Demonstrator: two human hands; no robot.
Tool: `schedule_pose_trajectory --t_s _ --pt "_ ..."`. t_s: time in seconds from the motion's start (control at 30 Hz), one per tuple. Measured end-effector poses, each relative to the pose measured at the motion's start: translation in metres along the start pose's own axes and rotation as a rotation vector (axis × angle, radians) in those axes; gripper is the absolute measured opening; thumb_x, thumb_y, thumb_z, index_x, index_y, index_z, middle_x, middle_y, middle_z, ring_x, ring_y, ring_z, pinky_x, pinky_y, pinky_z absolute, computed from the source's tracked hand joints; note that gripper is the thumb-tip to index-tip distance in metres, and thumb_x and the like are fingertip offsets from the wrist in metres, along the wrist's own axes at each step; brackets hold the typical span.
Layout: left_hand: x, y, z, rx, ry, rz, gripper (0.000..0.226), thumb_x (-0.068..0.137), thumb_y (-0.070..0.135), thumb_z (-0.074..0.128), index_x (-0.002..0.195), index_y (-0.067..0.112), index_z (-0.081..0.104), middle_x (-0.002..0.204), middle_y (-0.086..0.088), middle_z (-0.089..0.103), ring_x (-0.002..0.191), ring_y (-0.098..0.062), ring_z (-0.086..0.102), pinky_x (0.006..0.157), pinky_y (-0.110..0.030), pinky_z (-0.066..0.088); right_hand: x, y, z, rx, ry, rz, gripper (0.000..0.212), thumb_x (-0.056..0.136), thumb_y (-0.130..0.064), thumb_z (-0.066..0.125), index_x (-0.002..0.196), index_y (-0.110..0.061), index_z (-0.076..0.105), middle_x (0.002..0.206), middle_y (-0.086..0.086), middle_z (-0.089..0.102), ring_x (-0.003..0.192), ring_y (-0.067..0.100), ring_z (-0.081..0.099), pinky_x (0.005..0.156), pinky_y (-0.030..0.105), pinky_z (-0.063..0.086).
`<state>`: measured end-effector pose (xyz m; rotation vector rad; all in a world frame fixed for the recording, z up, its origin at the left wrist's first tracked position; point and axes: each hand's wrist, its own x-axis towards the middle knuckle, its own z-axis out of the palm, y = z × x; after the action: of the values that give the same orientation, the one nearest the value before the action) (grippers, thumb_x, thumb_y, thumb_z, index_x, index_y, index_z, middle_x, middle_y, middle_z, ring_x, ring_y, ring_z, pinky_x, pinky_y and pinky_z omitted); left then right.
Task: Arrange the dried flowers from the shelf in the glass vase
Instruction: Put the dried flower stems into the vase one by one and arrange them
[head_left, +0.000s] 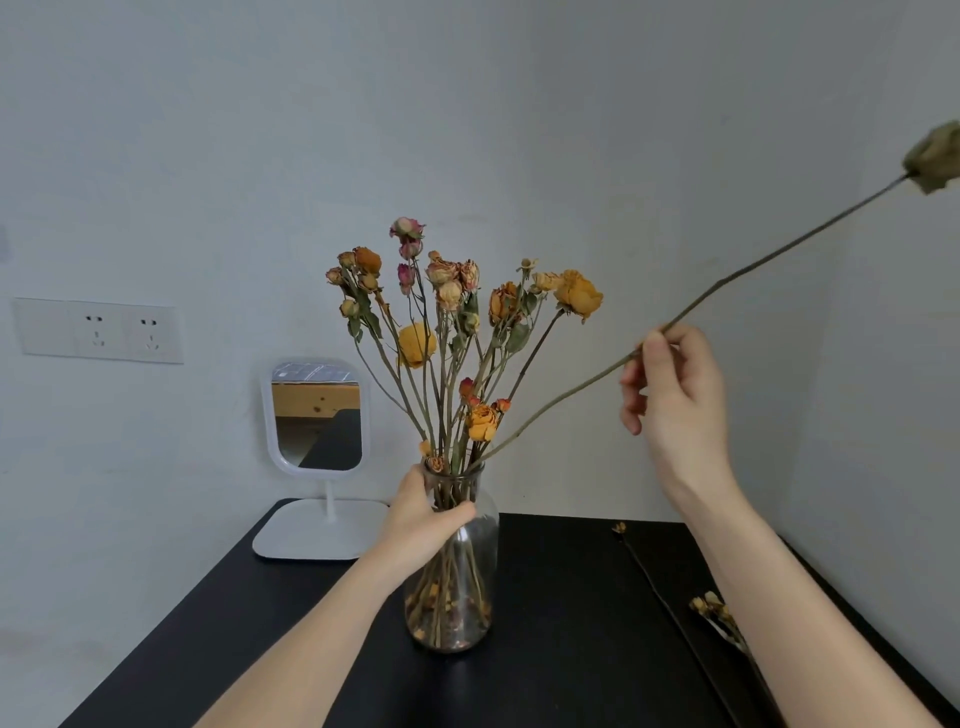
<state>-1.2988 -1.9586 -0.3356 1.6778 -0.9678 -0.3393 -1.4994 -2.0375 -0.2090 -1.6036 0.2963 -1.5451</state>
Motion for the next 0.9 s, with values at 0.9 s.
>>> schedule_pose_trajectory --t_s 0.9 --pt "0.007 -0.018 0.006 -0.036 0.068 0.076 0.056 0.073 0.030 0.073 0.113 0.042 0.035 0.109 0.023 0.046 0.109 -0.001 0.043 0.093 -0.025 0.036 -0.022 0.048 0.066 -0.566 -0.386 0.244 0.012 0.088 -0.029 0.061 0.078 -0.023 0.060 0.070 -0.004 0.063 0.043 0.003 0.055 0.043 0.012 0.041"
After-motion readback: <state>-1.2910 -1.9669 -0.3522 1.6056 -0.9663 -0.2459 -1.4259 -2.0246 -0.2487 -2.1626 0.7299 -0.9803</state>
